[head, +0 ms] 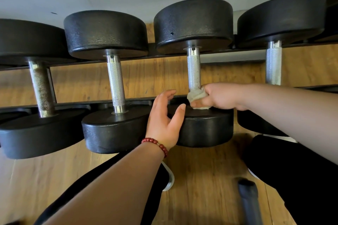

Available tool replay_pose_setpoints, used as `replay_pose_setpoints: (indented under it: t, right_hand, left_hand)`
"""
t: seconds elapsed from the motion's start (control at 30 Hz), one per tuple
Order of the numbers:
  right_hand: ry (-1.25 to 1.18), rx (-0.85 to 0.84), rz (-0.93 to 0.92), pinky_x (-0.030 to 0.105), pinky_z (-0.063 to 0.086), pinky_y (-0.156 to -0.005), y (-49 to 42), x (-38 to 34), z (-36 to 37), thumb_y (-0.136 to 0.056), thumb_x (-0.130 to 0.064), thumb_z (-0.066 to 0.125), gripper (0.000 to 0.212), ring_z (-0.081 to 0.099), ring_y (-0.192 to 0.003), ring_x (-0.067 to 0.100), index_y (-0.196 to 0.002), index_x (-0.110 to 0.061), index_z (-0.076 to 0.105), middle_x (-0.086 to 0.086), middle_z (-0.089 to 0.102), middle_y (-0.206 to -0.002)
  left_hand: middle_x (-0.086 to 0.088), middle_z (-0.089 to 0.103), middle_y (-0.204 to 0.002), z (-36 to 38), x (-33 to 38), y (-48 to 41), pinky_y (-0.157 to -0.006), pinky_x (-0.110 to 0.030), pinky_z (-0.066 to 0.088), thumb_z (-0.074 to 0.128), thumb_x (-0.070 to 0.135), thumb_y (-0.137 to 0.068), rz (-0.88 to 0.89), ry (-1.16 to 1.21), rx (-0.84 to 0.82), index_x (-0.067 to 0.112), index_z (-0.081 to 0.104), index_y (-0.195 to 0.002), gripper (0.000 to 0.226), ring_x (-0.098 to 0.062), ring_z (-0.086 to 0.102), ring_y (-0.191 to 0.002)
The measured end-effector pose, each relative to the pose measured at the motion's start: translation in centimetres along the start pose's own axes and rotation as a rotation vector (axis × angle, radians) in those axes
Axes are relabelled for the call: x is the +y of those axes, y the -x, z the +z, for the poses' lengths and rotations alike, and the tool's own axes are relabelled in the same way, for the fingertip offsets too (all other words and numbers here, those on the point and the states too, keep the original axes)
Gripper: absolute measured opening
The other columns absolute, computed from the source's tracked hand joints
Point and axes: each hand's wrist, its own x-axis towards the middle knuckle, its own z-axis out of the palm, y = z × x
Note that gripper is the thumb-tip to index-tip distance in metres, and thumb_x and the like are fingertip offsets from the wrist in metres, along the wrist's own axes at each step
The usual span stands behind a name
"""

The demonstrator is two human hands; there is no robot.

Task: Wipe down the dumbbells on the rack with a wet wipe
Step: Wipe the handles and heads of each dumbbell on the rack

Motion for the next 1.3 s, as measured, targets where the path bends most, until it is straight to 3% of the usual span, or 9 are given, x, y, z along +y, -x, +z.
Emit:
replay_pose_setpoints:
  t: [0.2, 0.4, 0.5, 0.67, 0.9, 1.07, 1.17, 1.23, 1.3]
  right_hand:
    - [0.182, 0.112, 0.061, 0.029, 0.039, -0.079, 0.3, -1.5, 1.1, -0.085, -0.069, 0.051, 0.073, 0.053, -0.094, 0.019, -0.136, -0.017, 0.050, 0.003, 0.057, -0.107]
    - [-0.214, -0.013, 0.039, 0.031, 0.044, -0.093, 1.9, 0.2, -0.3, -0.077, -0.057, 0.069, 0.052, 0.057, -0.104, 0.013, -0.116, -0.025, 0.056, -0.005, 0.064, -0.111]
    - [-0.199, -0.032, 0.007, 0.035, 0.040, -0.105, 2.2, 1.0, -1.2, -0.084, -0.037, 0.071, 0.047, 0.056, -0.111, 0.015, -0.126, -0.022, 0.059, -0.004, 0.065, -0.115]
    - [0.096, 0.172, -0.088, 0.026, 0.044, -0.067, 1.3, 0.5, -0.4, -0.083, -0.042, 0.072, 0.023, 0.058, -0.080, 0.012, -0.090, -0.023, 0.062, -0.002, 0.064, -0.089]
    - [0.139, 0.314, -0.030, 0.025, 0.038, -0.057, 0.6, -0.4, 1.0, -0.080, -0.057, 0.068, 0.040, 0.052, -0.069, 0.010, -0.089, -0.020, 0.054, -0.003, 0.056, -0.078]
    - [0.018, 0.292, -0.034, 0.027, 0.050, -0.071, 1.6, -0.2, 0.8, -0.076, -0.066, 0.065, 0.057, 0.057, -0.084, 0.010, -0.110, -0.021, 0.059, -0.005, 0.061, -0.095]
    - [-0.063, 0.411, -0.068, 0.028, 0.055, -0.071, 2.7, 0.2, 0.5, -0.077, -0.061, 0.068, 0.053, 0.058, -0.084, 0.008, -0.112, -0.023, 0.055, -0.008, 0.059, -0.099]
    - [-0.068, 0.509, -0.144, 0.018, 0.049, -0.057, 3.0, 0.5, 0.7, -0.077, -0.049, 0.074, 0.045, 0.054, -0.077, 0.003, -0.107, -0.025, 0.051, -0.015, 0.052, -0.093]
    - [0.001, 0.541, -0.212, 0.017, 0.035, -0.054, 2.8, 0.6, 1.2, -0.075, -0.046, 0.077, 0.043, 0.048, -0.072, 0.002, -0.101, -0.025, 0.049, -0.016, 0.048, -0.087]
  left_hand:
    - [0.020, 0.043, -0.129, 0.1, 0.1, 0.1, -0.083, 0.003, 0.031, 0.046, 0.046, -0.086, -0.001, -0.009, 0.001, 0.036, 0.041, -0.130, 0.046, 0.019, 0.039, -0.114]
    - [0.022, 0.043, -0.126, 0.1, 0.1, 0.0, -0.089, -0.004, 0.030, 0.046, 0.047, -0.086, 0.003, -0.009, -0.006, 0.037, 0.040, -0.130, 0.045, 0.019, 0.039, -0.113]
    - [0.021, 0.043, -0.128, 0.1, 0.0, 0.1, -0.090, -0.003, 0.029, 0.046, 0.048, -0.086, -0.002, -0.007, -0.001, 0.031, 0.043, -0.135, 0.052, 0.019, 0.039, -0.113]
    - [0.020, 0.045, -0.127, 0.1, 0.1, 0.0, -0.090, -0.005, 0.030, 0.046, 0.047, -0.086, 0.001, -0.010, -0.003, 0.037, 0.042, -0.130, 0.045, 0.017, 0.040, -0.114]
    - [0.016, 0.046, -0.129, 0.1, 0.1, 0.1, -0.090, -0.006, 0.031, 0.046, 0.046, -0.086, 0.005, -0.010, 0.011, 0.033, 0.044, -0.131, 0.047, 0.012, 0.043, -0.115]
    - [0.016, 0.047, -0.129, 0.2, 0.0, 0.0, -0.093, -0.007, 0.032, 0.046, 0.045, -0.087, 0.014, 0.001, 0.018, 0.031, 0.045, -0.132, 0.048, 0.012, 0.042, -0.118]
    - [0.015, 0.048, -0.129, 0.2, -0.1, 0.1, -0.095, -0.009, 0.034, 0.047, 0.045, -0.087, 0.019, 0.010, 0.018, 0.027, 0.046, -0.134, 0.050, 0.008, 0.044, -0.119]
    - [0.015, 0.048, -0.129, 0.2, -0.1, 0.1, -0.095, -0.009, 0.034, 0.047, 0.045, -0.087, 0.021, 0.008, 0.016, 0.028, 0.046, -0.133, 0.049, 0.010, 0.044, -0.118]
    - [0.016, 0.048, -0.129, 0.2, -0.1, 0.1, -0.095, -0.009, 0.034, 0.047, 0.046, -0.087, 0.023, 0.009, 0.015, 0.028, 0.046, -0.133, 0.050, 0.011, 0.043, -0.118]
